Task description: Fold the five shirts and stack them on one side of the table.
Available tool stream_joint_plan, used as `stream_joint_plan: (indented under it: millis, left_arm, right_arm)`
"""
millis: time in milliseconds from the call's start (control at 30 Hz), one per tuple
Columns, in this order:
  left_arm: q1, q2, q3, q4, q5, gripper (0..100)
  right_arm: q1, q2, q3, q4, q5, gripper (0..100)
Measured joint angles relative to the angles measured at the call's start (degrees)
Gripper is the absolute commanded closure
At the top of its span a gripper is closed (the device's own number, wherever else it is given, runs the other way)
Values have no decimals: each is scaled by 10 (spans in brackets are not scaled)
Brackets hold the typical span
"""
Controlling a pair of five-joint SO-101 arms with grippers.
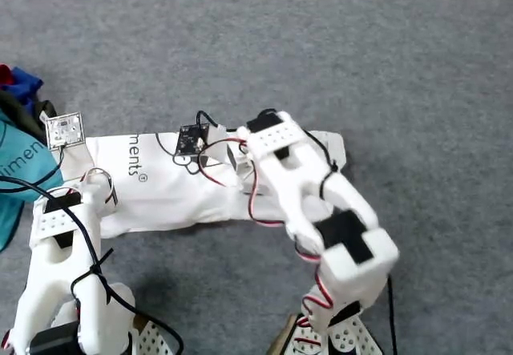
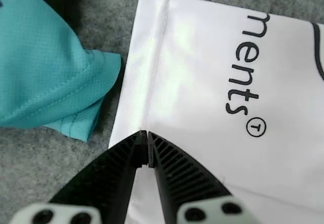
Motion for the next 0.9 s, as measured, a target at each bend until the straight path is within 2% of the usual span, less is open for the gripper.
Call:
stream_joint_plan:
  millis: [133, 333, 500, 600, 767, 900]
  left_arm:
    - [0, 0, 0, 0, 0, 975]
    - [0, 0, 0, 0, 0, 972]
    - [0, 0, -4, 6, 3, 874]
    - [-8, 0, -41, 63, 23, 849]
    - [-68, 0, -178, 216, 31, 834]
    - [-98, 0, -271, 313, 0, 816]
  right_arm:
    - [-1, 42, -55, 23, -2, 989]
    - [2, 46, -122, 130, -2, 989]
    - [44, -12, -166, 189, -2, 987]
    - [78, -61, -181, 215, -2, 987]
    - [131, -106, -181, 255, -2, 988]
    - [153, -123, -181, 290, -2, 989]
